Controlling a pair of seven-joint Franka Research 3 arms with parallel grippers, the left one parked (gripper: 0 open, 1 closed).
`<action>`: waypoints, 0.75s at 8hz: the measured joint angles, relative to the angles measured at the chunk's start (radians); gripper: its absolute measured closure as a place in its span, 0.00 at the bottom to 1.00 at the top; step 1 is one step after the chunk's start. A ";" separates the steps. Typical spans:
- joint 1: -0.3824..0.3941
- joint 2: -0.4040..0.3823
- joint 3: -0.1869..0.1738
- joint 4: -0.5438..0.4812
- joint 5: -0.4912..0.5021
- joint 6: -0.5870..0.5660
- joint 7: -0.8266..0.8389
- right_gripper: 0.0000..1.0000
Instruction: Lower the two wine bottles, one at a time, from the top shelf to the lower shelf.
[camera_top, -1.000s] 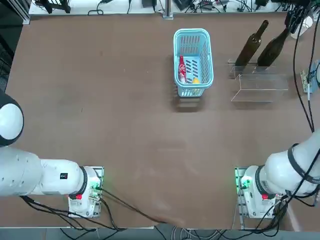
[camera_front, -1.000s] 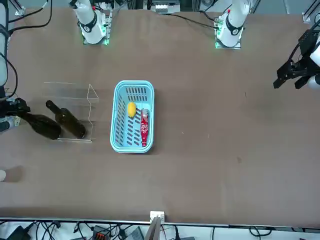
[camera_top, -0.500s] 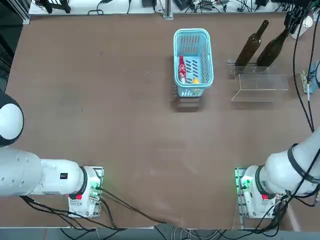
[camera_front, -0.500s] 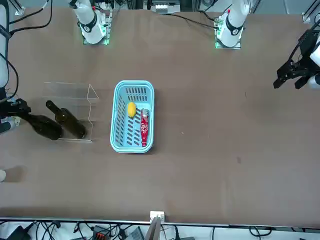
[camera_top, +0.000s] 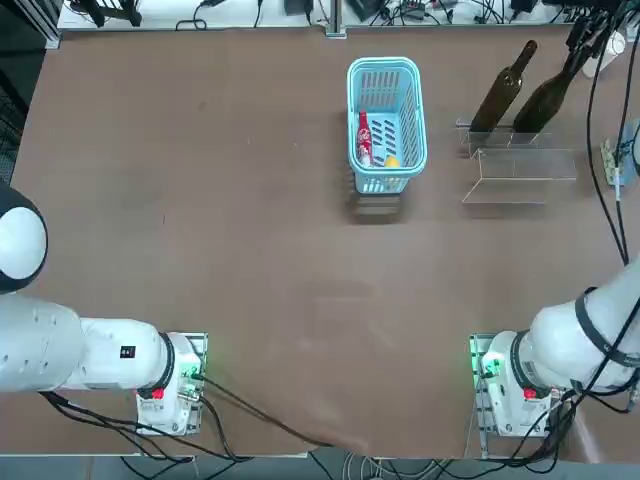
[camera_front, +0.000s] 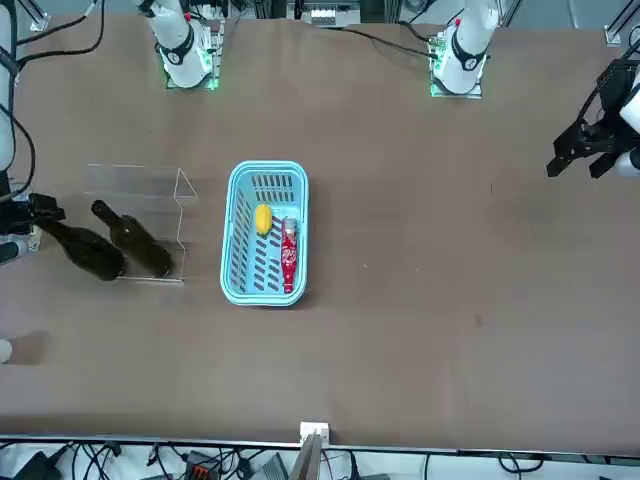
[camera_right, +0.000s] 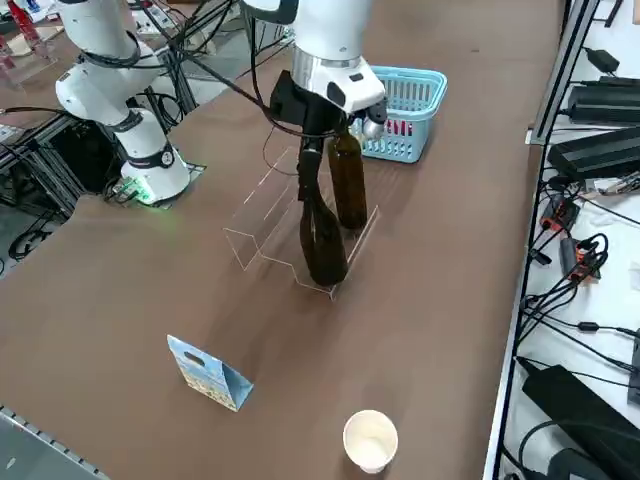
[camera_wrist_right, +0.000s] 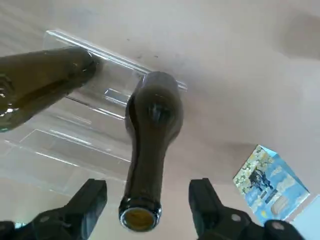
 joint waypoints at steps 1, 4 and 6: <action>0.001 -0.013 0.001 0.003 0.000 -0.009 0.000 0.00; 0.007 -0.060 0.008 0.075 0.049 -0.068 0.000 0.00; 0.010 -0.097 0.009 0.127 0.124 -0.101 0.015 0.00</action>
